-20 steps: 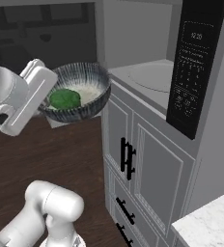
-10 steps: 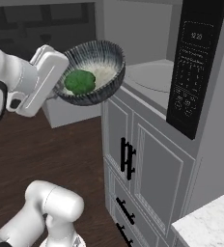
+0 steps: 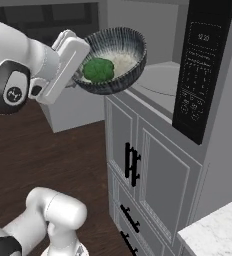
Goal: Pick the broccoli from the sink and place it in the bowl. Then pick the bowl and place it in the microwave. Then close the microwave door and press the start button.
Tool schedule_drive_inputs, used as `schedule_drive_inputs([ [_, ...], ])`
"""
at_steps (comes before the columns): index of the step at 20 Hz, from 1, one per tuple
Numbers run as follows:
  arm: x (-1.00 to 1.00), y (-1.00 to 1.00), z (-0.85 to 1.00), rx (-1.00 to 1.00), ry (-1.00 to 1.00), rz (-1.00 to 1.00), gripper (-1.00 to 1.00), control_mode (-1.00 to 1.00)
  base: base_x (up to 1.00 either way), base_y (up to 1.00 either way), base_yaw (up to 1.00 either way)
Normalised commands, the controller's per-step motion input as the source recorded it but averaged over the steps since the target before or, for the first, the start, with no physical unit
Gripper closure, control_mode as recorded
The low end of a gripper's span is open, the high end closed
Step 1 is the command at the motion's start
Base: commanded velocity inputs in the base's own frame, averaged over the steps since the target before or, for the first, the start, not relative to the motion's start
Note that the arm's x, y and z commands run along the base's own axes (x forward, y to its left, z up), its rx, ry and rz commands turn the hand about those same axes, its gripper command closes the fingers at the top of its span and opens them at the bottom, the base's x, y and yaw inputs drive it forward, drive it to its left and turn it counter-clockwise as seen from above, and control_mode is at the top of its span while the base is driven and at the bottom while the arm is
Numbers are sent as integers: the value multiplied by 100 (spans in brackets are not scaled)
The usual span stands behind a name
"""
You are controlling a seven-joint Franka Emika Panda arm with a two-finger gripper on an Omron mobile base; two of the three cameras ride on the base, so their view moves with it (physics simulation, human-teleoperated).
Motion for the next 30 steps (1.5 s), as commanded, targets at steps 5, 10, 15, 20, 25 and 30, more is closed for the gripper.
schedule_drive_inputs([
  [5,49,-39,2,3,1,2,100,-100,0,0,0],
  [10,62,-36,-8,2,4,5,100,-100,0,0,0],
  [15,73,-19,-24,0,6,4,100,-100,0,0,0],
  [20,71,-32,-26,0,7,4,100,-100,0,0,0],
  [25,74,-40,-21,4,15,4,100,-100,0,0,0],
  [30,60,-41,-17,5,11,4,100,-100,0,0,0],
])
